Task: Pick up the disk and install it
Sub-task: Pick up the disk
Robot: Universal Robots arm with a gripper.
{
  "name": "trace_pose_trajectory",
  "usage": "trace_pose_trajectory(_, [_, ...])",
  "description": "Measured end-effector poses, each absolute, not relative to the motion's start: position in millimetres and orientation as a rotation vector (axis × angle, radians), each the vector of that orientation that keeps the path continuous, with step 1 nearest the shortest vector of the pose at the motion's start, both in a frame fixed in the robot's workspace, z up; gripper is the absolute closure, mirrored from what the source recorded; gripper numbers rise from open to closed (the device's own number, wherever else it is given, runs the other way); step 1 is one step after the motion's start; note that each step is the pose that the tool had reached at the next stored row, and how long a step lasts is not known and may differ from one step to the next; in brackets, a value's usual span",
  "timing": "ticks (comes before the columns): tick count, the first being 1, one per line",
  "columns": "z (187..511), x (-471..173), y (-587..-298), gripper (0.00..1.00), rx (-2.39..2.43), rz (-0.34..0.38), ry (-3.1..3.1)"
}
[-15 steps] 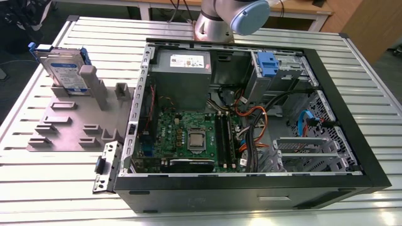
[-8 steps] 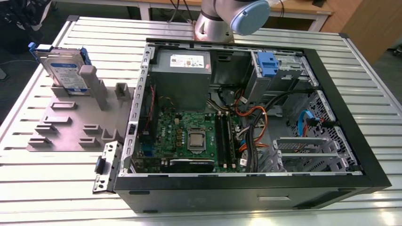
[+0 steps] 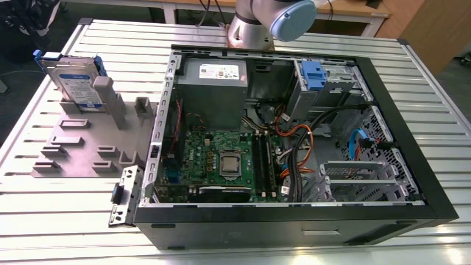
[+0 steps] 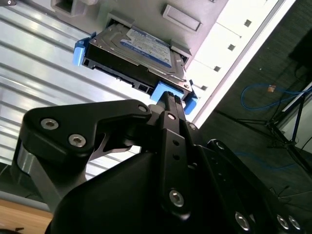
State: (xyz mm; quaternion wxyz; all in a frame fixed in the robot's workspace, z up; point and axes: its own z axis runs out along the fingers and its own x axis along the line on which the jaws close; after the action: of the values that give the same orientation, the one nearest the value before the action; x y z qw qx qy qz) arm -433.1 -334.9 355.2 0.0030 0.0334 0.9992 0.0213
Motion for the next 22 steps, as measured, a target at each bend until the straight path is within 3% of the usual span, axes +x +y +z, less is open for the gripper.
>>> trace_pose_trajectory(22, [355.1,-433.2,-334.9,0.89,-0.038,0.067,3.136])
